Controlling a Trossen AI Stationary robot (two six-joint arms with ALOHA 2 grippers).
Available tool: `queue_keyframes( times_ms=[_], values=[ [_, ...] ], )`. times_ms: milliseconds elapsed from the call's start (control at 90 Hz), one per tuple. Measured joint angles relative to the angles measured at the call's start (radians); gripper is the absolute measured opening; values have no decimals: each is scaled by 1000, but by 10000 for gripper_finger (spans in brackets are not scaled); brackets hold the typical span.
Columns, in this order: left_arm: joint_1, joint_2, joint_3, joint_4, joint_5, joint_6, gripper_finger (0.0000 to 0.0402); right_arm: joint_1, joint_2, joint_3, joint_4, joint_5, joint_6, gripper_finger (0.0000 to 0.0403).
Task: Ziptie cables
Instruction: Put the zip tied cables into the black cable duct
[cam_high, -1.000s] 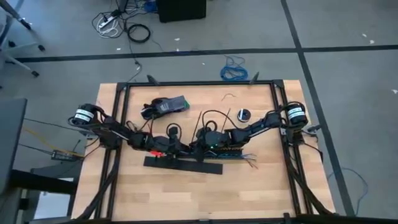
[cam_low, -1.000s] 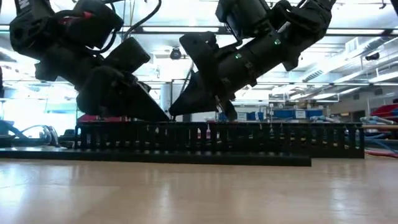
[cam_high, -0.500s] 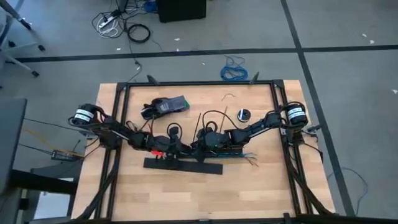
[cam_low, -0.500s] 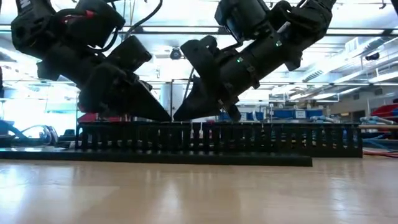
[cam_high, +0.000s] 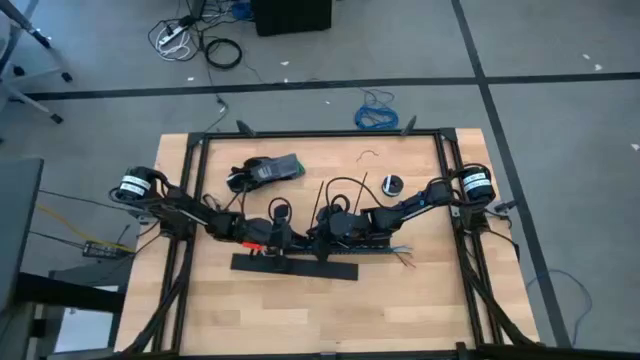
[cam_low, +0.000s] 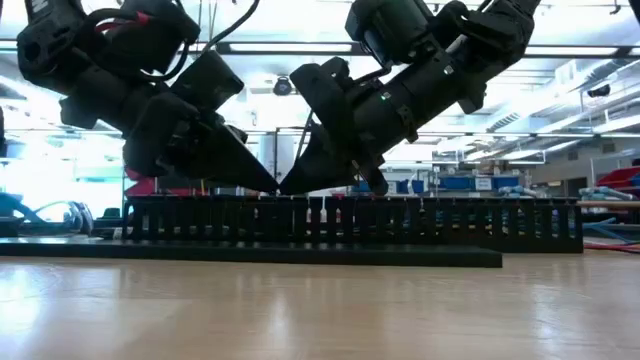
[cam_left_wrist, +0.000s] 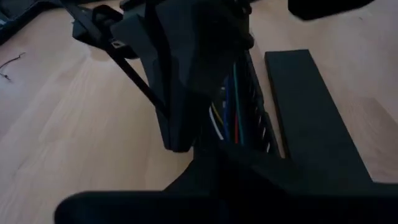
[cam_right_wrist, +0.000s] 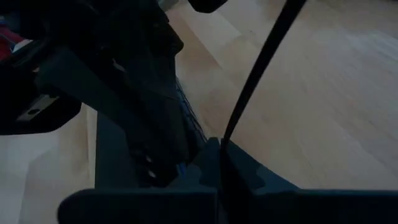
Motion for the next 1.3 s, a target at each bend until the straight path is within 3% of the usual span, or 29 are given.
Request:
queue_keyframes(
  times_ms=[211, 700, 889, 1300],
  values=[
    [0, 0, -1, -14, 4, 30, 29, 0, 0, 0, 0, 0, 1, 0],
    [-15, 0, 0, 10, 47, -29, 201, -1, 0, 0, -8, -26, 3, 0],
    [-29, 0, 44, -93, 47, -24, 251, -2, 0, 0, -8, -26, 3, 0],
    [-38, 0, 141, -285, -23, -79, 281, -3, 0, 0, -10, -30, 3, 0]
  ],
)
